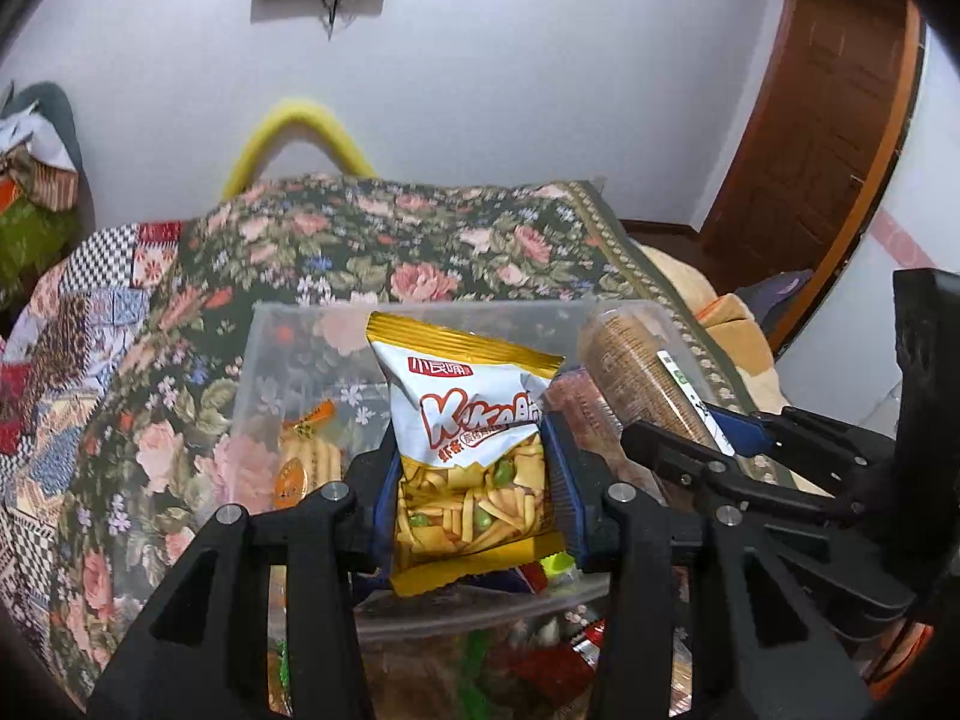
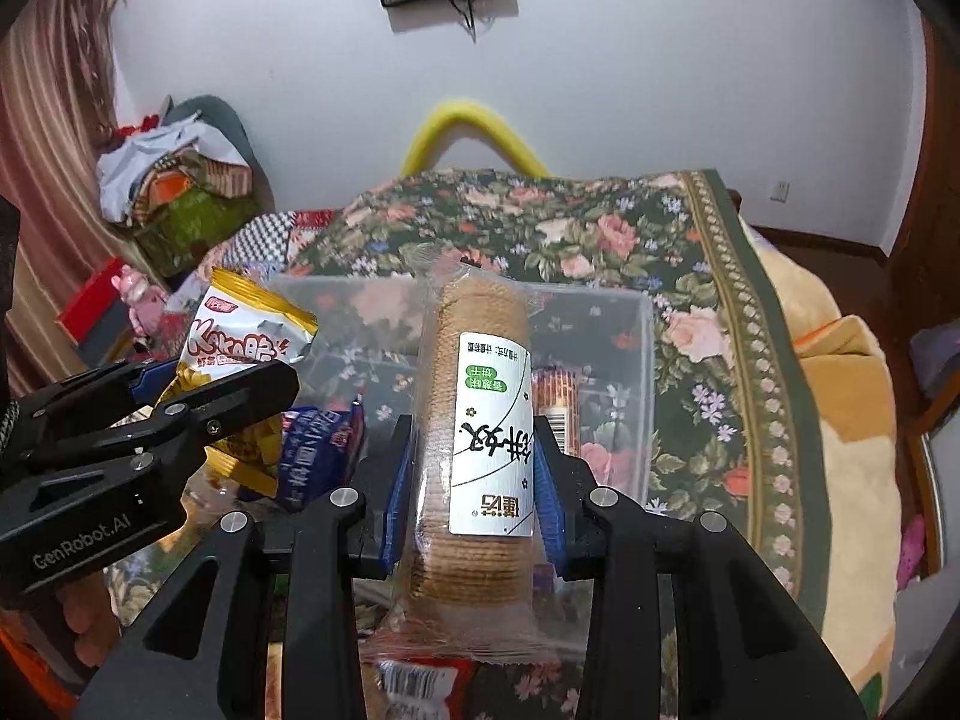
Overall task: Organize snacks
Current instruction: 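Drop yellow chip bag into box with left tool while right tool drops cracker roll, then move both open tools back toward the remaining snacks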
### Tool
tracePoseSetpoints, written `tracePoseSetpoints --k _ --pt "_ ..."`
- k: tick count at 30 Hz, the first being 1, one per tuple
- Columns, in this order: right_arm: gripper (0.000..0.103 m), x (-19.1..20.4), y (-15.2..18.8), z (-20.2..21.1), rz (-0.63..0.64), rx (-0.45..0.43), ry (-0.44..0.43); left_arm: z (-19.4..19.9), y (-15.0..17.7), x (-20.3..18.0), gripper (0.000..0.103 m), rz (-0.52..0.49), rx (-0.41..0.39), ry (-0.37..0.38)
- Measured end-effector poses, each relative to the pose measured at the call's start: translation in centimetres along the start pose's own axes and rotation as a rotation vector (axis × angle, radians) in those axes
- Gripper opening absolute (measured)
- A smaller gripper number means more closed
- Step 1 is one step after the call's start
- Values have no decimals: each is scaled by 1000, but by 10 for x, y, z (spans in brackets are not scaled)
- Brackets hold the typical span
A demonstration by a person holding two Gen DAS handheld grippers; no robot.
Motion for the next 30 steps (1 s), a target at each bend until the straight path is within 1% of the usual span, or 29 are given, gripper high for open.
tracePoseSetpoints --k 4,6,7,10,13,15,18,22,28,30 --pt "32 3 1 -8 21 26 4 -16 1 6 43 11 32 -14" --pt "28 5 1 -9 35 31 2 -22 1 8 43 16 50 -13" --pt "23 5 0 -10 41 30 5 -24 2 9 43 19 55 -15" --pt "22 6 -2 -9 53 37 0 -23 2 11 43 26 55 -23" --pt "22 7 -1 -3 68 27 16 -17 2 12 45 30 52 -19" --pt "22 8 0 2 74 24 23 -11 1 11 50 26 43 -21" --pt "25 10 1 12 73 13 21 6 1 10 53 20 19 -19" --pt "35 16 4 34 86 -17 28 34 2 9 56 12 -17 -8" --pt "48 29 11 68 110 -73 40 82 9 8 65 -19 -67 -9" --pt "50 33 14 79 115 -85 39 99 16 9 69 -28 -77 -14"
Point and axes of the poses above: each gripper's, at about its wrist camera, not at the fingertips, and z roughly against the way its jaws point, x to its left, y to its underside, the point moved 1 cm from there along -z, roughly the way its jaws point, and after that the axes turned 1 degree about z, right-handed, at the moved point
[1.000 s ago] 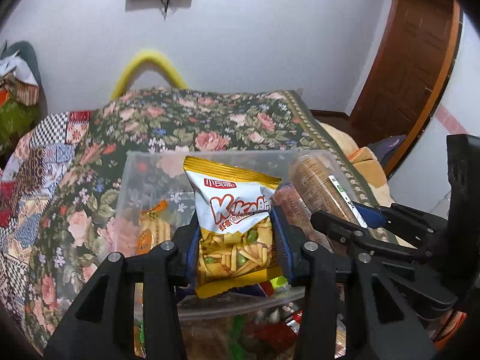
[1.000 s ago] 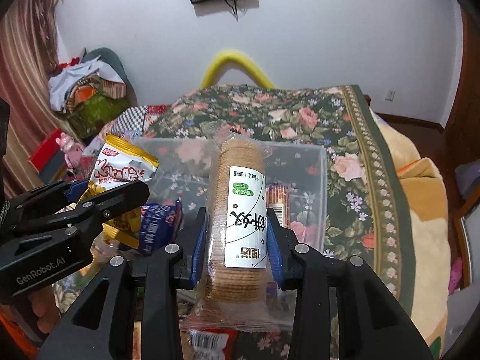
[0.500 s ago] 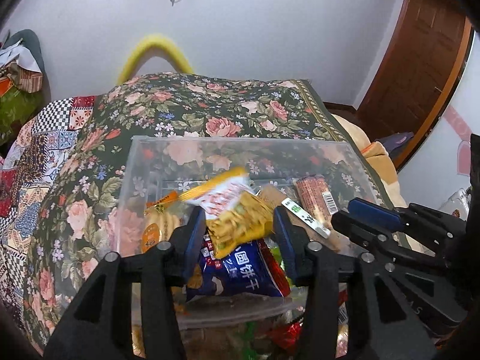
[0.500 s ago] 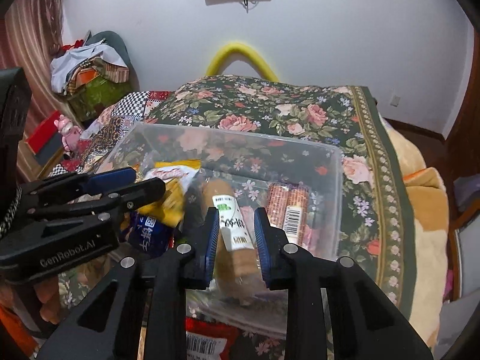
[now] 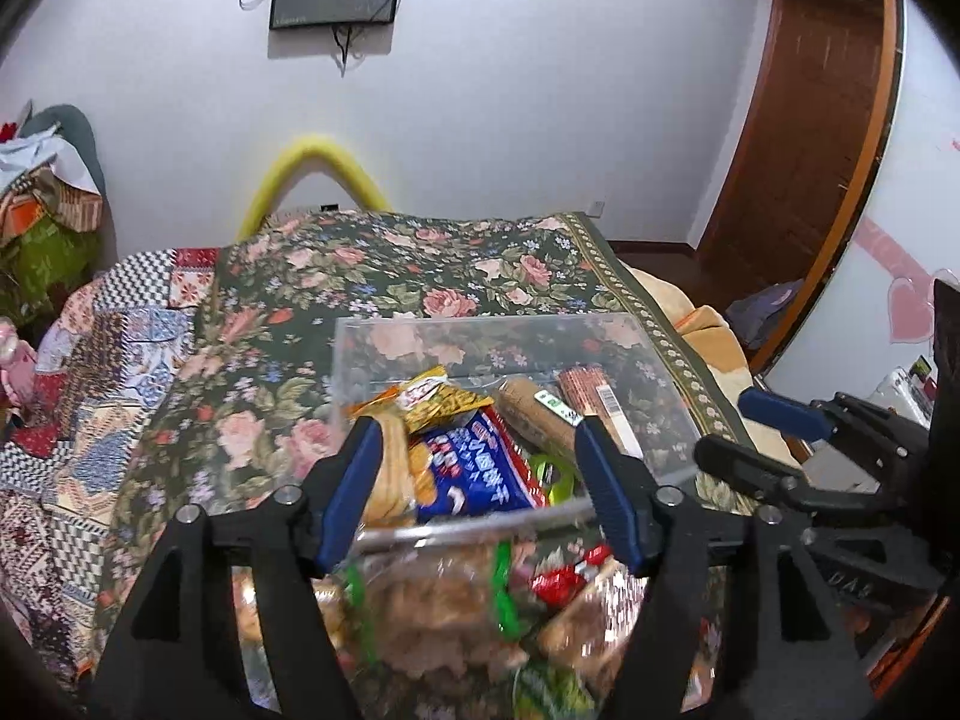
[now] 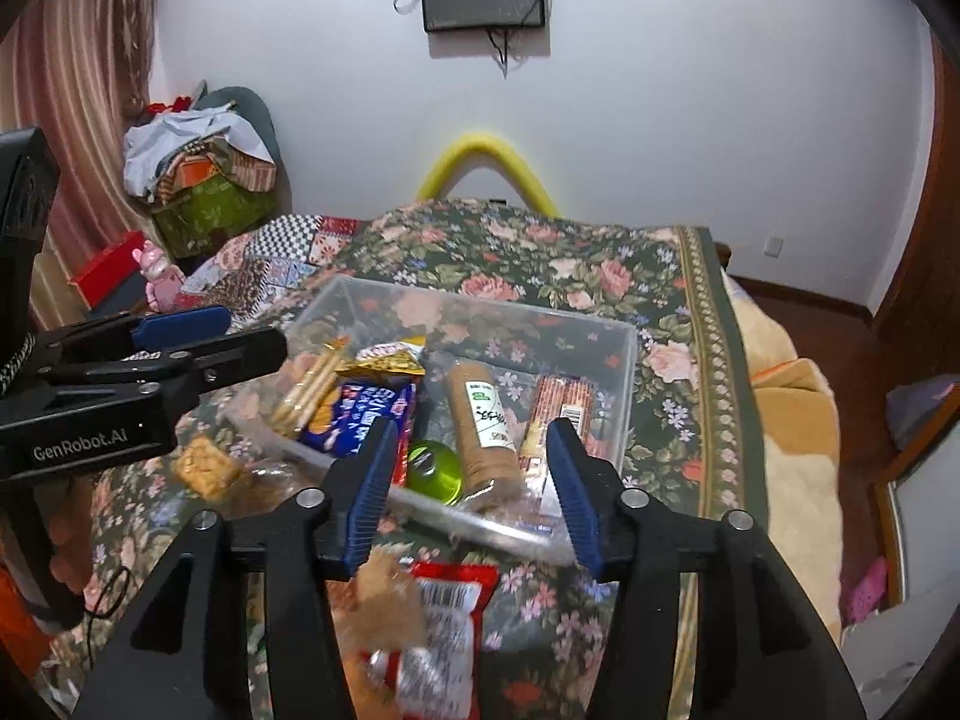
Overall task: Organize snacks
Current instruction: 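Move both open tools back toward the remaining snacks, then grasp green chip packet with left tool while right tool grasps orange snack bag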
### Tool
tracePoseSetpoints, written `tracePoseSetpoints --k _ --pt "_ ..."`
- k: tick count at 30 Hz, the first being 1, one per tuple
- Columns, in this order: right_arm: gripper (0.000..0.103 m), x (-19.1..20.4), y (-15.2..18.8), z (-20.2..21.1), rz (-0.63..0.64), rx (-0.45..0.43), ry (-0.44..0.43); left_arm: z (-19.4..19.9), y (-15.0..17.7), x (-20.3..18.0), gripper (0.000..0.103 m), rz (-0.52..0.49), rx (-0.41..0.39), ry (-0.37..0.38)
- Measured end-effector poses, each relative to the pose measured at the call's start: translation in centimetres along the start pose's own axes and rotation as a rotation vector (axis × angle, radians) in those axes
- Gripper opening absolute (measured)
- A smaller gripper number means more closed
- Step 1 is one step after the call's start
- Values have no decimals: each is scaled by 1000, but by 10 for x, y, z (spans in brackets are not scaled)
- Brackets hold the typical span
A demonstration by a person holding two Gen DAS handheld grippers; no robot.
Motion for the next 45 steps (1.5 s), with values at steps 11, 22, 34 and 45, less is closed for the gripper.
tracePoseSetpoints --k 11,22,34,45 --pt "74 18 37 37 -12 4 -10 50 55 20 80 -10 58 -27" --pt "74 44 95 19 -27 145 -64 39 118 17 80 29 188 13" --pt "53 40 118 -19 -97 245 -160 9 144 0 80 36 262 45" --pt "41 33 120 4 -94 186 -130 -27 149 -26 55 1 305 78"
Point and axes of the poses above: each gripper's, at about its wrist camera, not at the fingertips, and z roughly against the way its jaws point, x to its left, y to its underside, the point moved 1 cm from there along -z, roughly the way its jaws point, and after that the axes turned 1 degree about z, right-handed, at the moved point
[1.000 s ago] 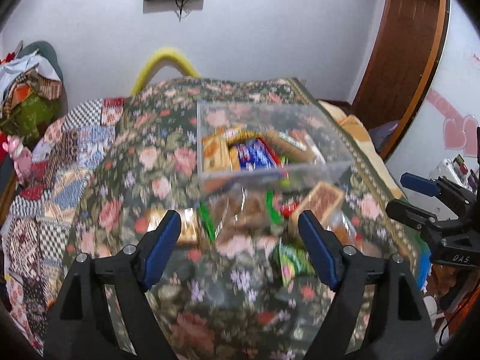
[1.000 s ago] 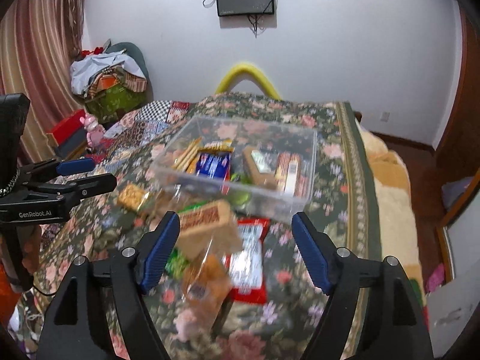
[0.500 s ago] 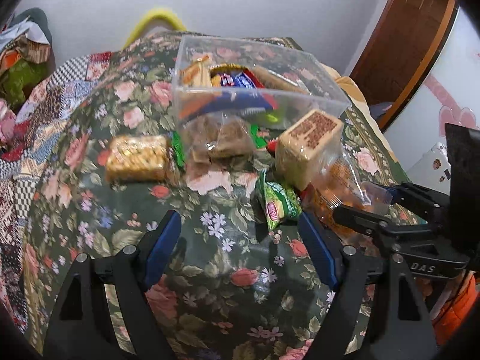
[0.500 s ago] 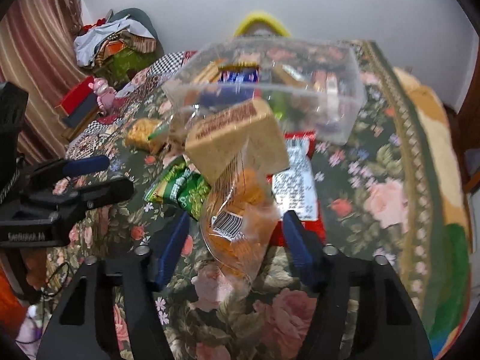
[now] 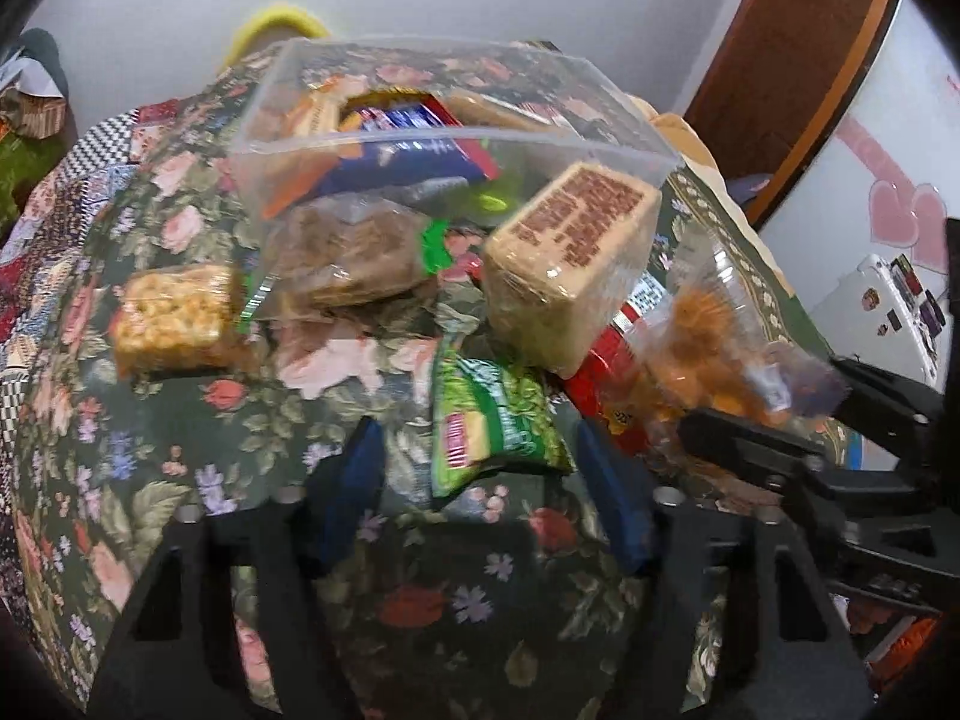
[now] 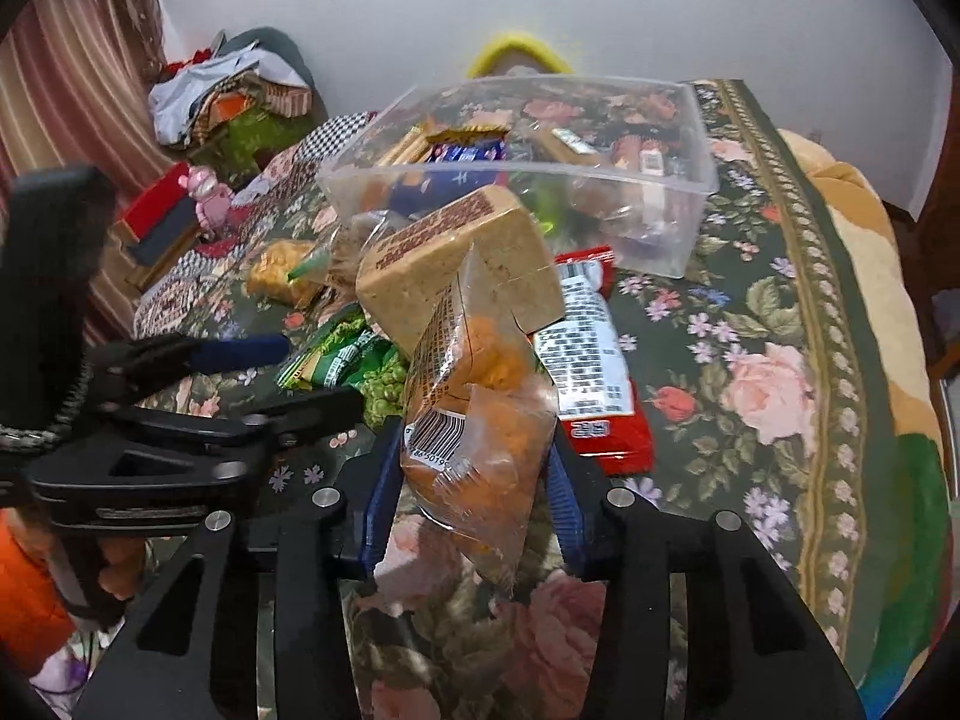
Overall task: Organize snacks
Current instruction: 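Grasp green chip packet with left tool while right tool grasps orange snack bag, then lower green packet into box with left tool while right tool lowers orange bag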
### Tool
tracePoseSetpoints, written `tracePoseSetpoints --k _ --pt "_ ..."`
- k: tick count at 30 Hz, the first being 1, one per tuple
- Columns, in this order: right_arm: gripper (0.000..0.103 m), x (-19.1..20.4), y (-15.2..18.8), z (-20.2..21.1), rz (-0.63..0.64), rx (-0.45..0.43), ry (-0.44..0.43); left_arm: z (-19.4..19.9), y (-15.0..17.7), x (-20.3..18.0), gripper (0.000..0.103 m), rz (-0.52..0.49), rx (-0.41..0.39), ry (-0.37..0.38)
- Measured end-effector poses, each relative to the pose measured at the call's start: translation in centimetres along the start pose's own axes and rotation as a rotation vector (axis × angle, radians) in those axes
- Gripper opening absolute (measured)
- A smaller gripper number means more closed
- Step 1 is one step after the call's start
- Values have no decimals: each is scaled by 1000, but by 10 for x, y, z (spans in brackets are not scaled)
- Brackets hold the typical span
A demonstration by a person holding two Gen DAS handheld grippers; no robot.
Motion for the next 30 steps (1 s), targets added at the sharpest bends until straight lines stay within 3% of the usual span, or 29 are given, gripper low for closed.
tracePoseSetpoints --k 3,9,21,30 --pt "41 0 -1 7 5 -14 6 -9 -1 1 39 17 14 22" --pt "41 -3 -4 22 11 -50 34 0 1 0 25 21 -5 68" --pt "41 -11 -18 40 -7 -117 57 56 1 9 22 8 -116 10" --pt "41 -18 -39 54 2 -186 91 91 -33 9 22 10 -239 -13"
Point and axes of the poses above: each gripper's, at about its wrist camera, not at the fingertips, and z roughly against the way its jaws point, x to its left, y to its underside, the point moved 1 cm from there along -z, roughly the way its jaws point, and after that the axes turned 1 degree about z, right-handed, at the moved point
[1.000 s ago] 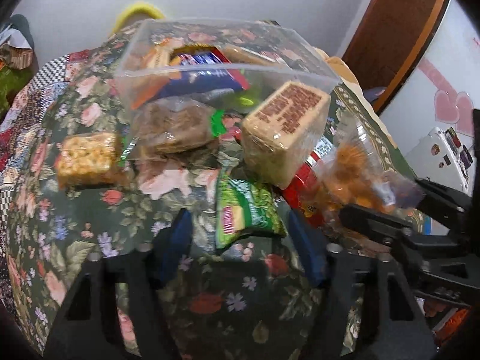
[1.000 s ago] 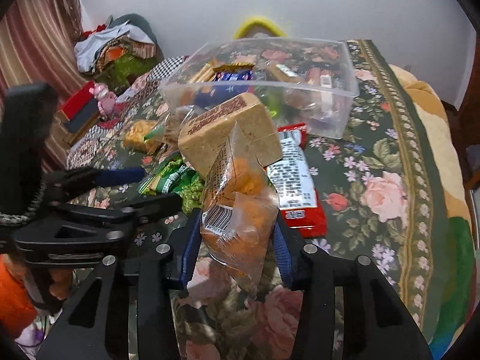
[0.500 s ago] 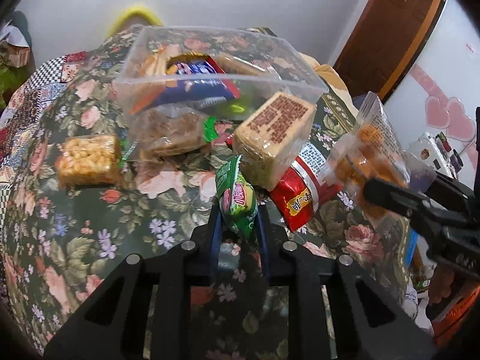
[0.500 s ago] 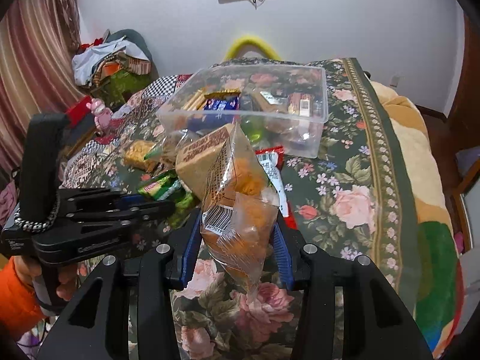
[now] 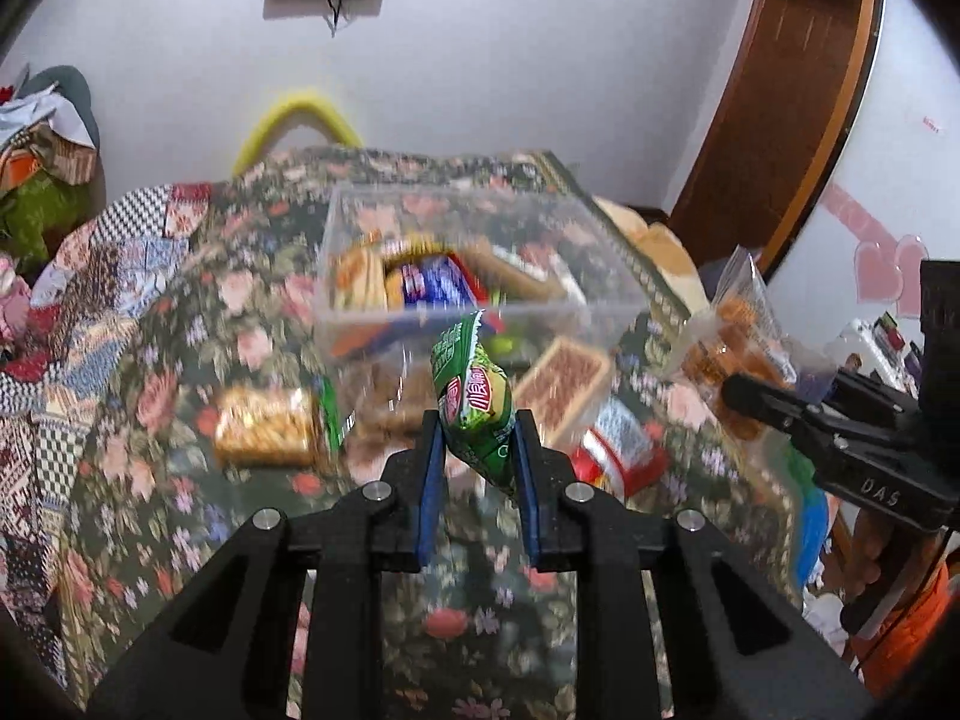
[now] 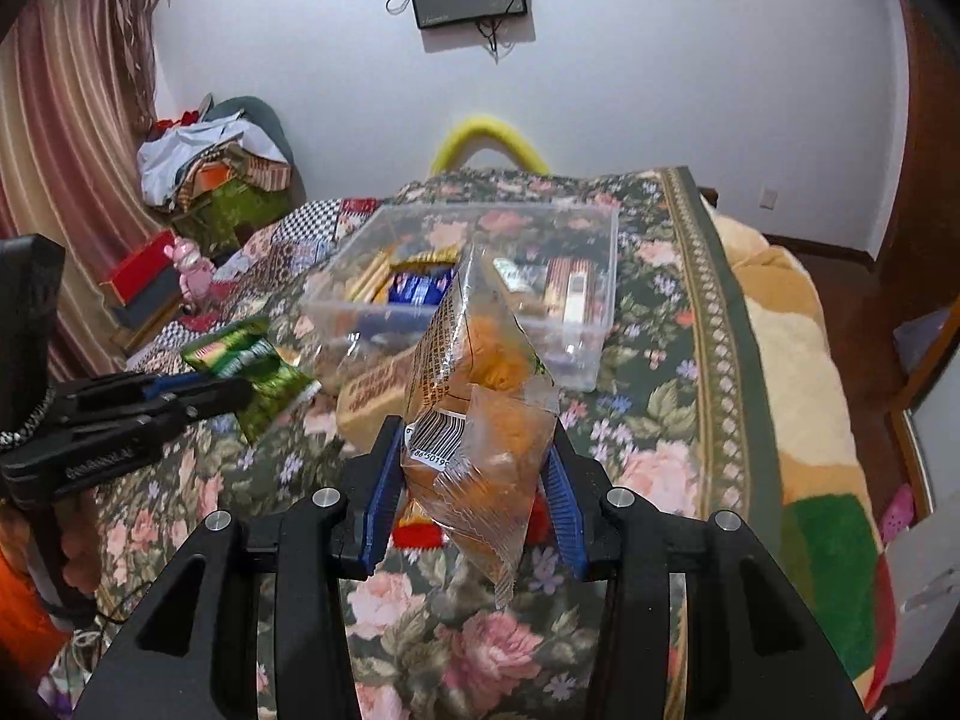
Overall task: Organize snacks
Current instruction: 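Lower green packet into box with left tool while right tool lowers orange bag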
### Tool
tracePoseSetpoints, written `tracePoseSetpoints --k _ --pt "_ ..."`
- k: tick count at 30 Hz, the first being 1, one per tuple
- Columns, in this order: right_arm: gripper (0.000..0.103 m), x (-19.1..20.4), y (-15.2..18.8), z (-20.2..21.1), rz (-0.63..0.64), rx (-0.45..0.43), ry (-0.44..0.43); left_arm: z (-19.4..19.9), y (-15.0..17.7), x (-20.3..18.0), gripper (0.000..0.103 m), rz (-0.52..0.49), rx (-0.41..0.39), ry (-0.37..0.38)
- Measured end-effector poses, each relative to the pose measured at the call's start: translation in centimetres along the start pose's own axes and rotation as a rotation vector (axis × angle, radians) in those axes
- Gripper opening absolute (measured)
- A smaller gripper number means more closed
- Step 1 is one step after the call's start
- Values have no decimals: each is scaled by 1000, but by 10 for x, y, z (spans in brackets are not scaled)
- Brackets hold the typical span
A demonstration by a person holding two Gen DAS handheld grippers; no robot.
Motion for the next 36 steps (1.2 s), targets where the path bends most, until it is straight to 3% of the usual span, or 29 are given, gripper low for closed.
tracePoseSetpoints --k 9,19,29,36 --pt "41 -11 -32 -3 -1 -77 32 -12 -44 -10 22 -15 -61 19" --pt "41 -23 -62 -31 1 -110 54 -55 -84 -26 22 -51 -80 14" --pt "41 -35 -82 -83 -2 -64 53 -110 -109 -19 22 -51 -39 -6" --pt "41 -46 -86 -119 -36 -1 35 -155 -110 -4 22 -22 48 -7"
Point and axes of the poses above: each gripper's, at about its wrist camera, not at the fingertips, and z roughly against the way its jaws point, x to its left, y to its underside, the point moved 1 cm from there along -z, roughly the way its jaws point, and after that the axes turned 1 degree about z, right-handed, at the moved point
